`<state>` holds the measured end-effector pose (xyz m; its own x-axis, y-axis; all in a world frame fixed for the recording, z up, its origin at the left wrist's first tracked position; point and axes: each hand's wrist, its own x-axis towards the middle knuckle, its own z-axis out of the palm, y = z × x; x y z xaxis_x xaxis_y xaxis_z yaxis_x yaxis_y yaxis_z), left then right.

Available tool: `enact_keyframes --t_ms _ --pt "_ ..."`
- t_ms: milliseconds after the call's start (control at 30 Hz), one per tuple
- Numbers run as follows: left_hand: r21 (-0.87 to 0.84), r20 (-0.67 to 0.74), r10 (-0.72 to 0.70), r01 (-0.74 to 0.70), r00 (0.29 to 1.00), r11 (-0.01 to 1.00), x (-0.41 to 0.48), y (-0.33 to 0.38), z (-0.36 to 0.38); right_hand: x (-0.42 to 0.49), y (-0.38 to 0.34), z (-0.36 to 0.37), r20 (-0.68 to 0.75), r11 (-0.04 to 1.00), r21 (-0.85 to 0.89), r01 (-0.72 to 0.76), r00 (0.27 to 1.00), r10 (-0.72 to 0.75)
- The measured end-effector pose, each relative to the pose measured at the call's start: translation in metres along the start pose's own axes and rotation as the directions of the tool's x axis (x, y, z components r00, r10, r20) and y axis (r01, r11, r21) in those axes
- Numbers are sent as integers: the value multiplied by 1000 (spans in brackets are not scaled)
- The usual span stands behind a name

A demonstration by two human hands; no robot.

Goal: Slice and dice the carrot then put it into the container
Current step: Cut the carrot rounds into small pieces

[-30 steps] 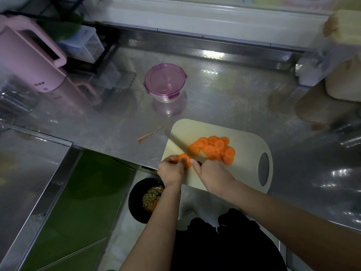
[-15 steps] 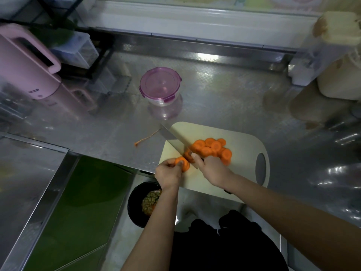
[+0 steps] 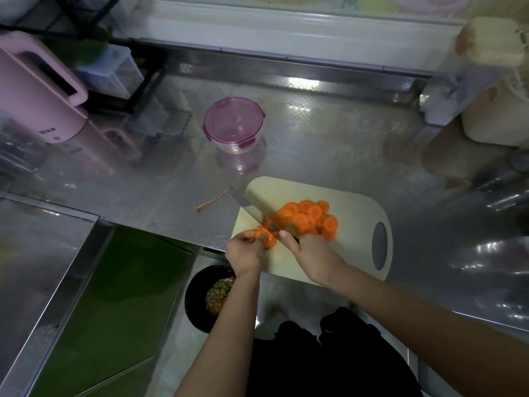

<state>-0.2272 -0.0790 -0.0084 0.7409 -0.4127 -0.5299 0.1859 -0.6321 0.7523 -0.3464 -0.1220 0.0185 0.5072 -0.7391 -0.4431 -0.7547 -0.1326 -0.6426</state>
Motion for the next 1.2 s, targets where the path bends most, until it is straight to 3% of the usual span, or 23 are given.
enact_keyframes --t_ms 367,567,667,833,1000,1100,1200 --pt "40 1 -1 1 1000 999 3 -1 -1 -1 -17 7 73 977 -208 -42 996 58" --pt "24 4 -6 6 1000 1000 6 -3 -1 9 -20 14 71 972 -229 -58 995 76" --pt "16 21 6 -7 1000 1000 10 -8 0 10 -21 16 69 978 -187 -90 992 104" --pt "36 7 1 -1 1000 999 11 -9 1 12 -25 9 55 983 38 -179 983 176" --pt "43 -2 23 -23 1000 999 5 -3 0 28 -14 1 -40 994 106 -17 999 22" --pt "27 5 24 -24 1000 999 7 -5 0 27 -6 -1 43 995 84 -62 997 59" --pt "-25 29 -17 18 999 1000 11 -9 2 16 1 -3 20 985 162 -52 999 50"
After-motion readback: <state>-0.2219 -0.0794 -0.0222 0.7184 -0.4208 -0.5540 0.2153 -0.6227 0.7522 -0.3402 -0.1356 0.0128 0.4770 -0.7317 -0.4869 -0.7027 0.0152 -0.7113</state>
